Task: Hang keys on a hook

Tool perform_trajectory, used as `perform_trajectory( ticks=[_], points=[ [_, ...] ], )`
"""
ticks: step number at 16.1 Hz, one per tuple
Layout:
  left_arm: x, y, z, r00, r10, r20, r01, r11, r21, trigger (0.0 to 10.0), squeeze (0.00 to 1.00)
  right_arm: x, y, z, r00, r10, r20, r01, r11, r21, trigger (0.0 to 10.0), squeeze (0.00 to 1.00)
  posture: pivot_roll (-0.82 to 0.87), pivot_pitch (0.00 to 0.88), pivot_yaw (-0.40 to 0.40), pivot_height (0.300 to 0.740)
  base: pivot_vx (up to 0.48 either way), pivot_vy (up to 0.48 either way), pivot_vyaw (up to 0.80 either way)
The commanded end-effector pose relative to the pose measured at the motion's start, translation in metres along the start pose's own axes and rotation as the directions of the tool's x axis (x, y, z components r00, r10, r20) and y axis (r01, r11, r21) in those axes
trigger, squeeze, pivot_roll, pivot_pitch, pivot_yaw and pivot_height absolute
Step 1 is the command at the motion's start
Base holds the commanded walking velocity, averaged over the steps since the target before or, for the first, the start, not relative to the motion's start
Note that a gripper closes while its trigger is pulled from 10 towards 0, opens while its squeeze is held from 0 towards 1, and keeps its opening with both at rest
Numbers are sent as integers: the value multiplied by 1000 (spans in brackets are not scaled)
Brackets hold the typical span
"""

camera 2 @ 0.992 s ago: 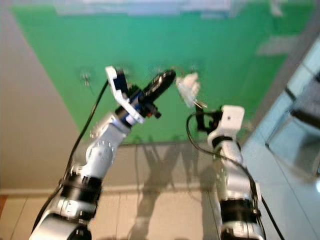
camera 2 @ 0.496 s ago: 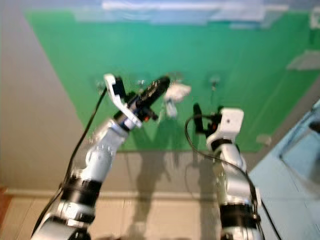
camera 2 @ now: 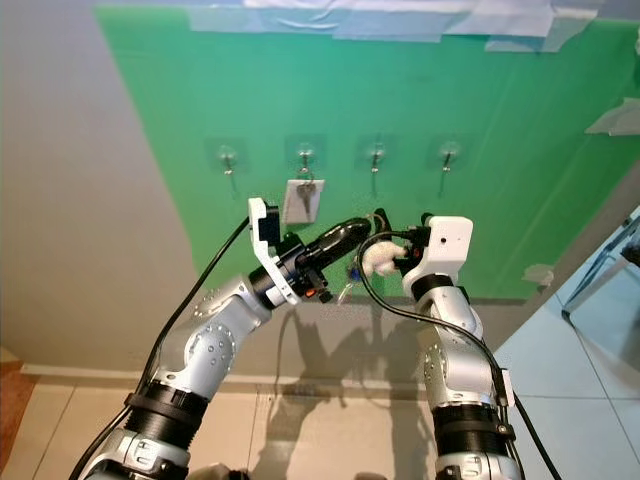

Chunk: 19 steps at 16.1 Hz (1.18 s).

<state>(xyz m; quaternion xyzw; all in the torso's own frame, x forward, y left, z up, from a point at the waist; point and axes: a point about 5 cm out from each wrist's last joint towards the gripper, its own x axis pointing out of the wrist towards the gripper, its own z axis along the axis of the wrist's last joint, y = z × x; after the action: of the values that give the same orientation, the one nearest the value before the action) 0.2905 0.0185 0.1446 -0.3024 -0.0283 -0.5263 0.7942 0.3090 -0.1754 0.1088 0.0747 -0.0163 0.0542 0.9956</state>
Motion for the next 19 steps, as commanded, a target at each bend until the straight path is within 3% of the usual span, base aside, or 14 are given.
perform_trajectory(
  ticks=[1,4,8,11,15,19],
  points=[
    [3,4,2,999,34,10,-35,999,17,10000,0,0,0,2,1000,-2,1,2,1000,12,10000,0,-130,46,-5,740,0,0,0],
    [15,13,13,992,102,78,-105,994,40,10000,0,1,-1,2,1000,-7,-2,7,1000,11,10000,0,-128,48,-13,740,0,0,0],
    [32,14,22,990,85,108,-91,995,48,10000,0,0,-2,3,1000,-12,0,12,1000,11,10000,0,-140,49,-10,740,0,0,0],
    [39,13,22,994,50,101,-55,997,46,10000,0,-1,-3,3,1000,-22,1,22,1000,11,10000,0,-147,49,-9,740,0,0,0],
    [50,1,20,995,-74,73,71,997,41,10000,0,-1,-3,3,1000,-26,-1,26,1000,12,10000,0,-151,50,-8,740,0,0,0],
    [63,-1,26,994,-84,75,78,994,75,10000,0,-2,0,3,1000,-22,-1,22,1000,19,10000,0,-155,51,-6,740,0,0,0]
  ],
)
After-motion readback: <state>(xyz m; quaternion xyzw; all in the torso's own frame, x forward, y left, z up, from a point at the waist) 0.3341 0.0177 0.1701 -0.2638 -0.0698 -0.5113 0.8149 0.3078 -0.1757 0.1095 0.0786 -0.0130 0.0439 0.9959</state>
